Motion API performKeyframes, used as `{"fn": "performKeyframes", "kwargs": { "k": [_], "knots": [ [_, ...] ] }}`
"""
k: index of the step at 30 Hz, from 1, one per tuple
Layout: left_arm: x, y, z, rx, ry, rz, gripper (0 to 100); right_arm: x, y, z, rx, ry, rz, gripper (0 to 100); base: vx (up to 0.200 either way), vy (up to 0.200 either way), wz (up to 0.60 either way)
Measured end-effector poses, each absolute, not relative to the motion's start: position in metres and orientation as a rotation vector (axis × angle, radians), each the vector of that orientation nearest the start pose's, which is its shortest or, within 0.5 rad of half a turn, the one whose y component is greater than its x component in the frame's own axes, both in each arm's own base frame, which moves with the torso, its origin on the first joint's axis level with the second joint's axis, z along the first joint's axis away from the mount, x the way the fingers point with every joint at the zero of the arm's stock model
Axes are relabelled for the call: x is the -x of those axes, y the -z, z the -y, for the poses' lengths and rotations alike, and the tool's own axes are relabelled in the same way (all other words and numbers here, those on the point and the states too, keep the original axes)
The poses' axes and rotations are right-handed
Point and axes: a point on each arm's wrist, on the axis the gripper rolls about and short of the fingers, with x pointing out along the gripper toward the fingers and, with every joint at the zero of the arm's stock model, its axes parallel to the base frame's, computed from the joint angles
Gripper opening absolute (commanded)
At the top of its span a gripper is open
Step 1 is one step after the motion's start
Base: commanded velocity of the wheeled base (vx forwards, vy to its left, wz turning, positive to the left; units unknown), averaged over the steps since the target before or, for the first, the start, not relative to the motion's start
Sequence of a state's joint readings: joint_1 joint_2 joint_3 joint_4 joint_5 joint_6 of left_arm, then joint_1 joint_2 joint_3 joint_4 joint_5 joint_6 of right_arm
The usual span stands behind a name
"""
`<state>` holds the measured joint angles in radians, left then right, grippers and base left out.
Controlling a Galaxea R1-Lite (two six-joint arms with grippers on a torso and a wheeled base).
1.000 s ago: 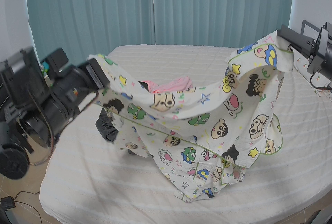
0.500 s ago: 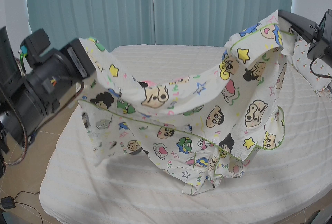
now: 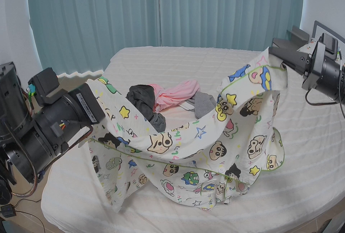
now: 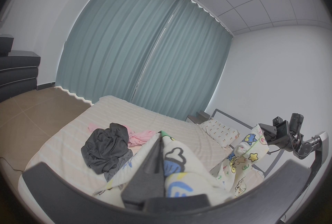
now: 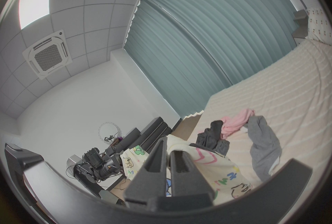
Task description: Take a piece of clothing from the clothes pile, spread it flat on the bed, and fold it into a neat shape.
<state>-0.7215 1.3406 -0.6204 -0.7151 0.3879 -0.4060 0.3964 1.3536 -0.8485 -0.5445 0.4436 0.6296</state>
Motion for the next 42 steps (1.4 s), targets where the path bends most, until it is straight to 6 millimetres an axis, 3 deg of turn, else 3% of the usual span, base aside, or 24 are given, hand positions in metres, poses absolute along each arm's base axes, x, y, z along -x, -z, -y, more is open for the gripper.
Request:
{"fn": "performKeyframes", "kwargs": {
  "k": [4, 11, 17, 28, 42],
  "knots": [
    [-0.167, -0.229, 0.137, 0.398, 0.328, -0.089, 0, -0.206, -0.266, -0.098, -0.592, -0.816, -0.270, 0, 0.000, 0.000, 0.00],
    [-0.175, -0.246, 0.147, 0.438, 0.344, -0.058, 0, -0.204, -0.282, -0.112, -0.588, -0.883, -0.236, 0, 0.000, 0.000, 0.00],
    [-0.177, -0.231, 0.155, 0.473, 0.346, -0.132, 0, -0.201, -0.266, -0.123, -0.586, -0.903, -0.308, 0, 0.000, 0.000, 0.00],
    [-0.174, -0.203, 0.154, 0.427, 0.329, -0.222, 0, -0.206, -0.242, -0.120, -0.585, -0.852, -0.384, 0, 0.000, 0.000, 0.00],
    [-0.172, -0.194, 0.153, 0.443, 0.320, -0.256, 0, -0.201, -0.237, -0.117, -0.582, -0.849, -0.398, 0, 0.000, 0.000, 0.00]
  ]
}}
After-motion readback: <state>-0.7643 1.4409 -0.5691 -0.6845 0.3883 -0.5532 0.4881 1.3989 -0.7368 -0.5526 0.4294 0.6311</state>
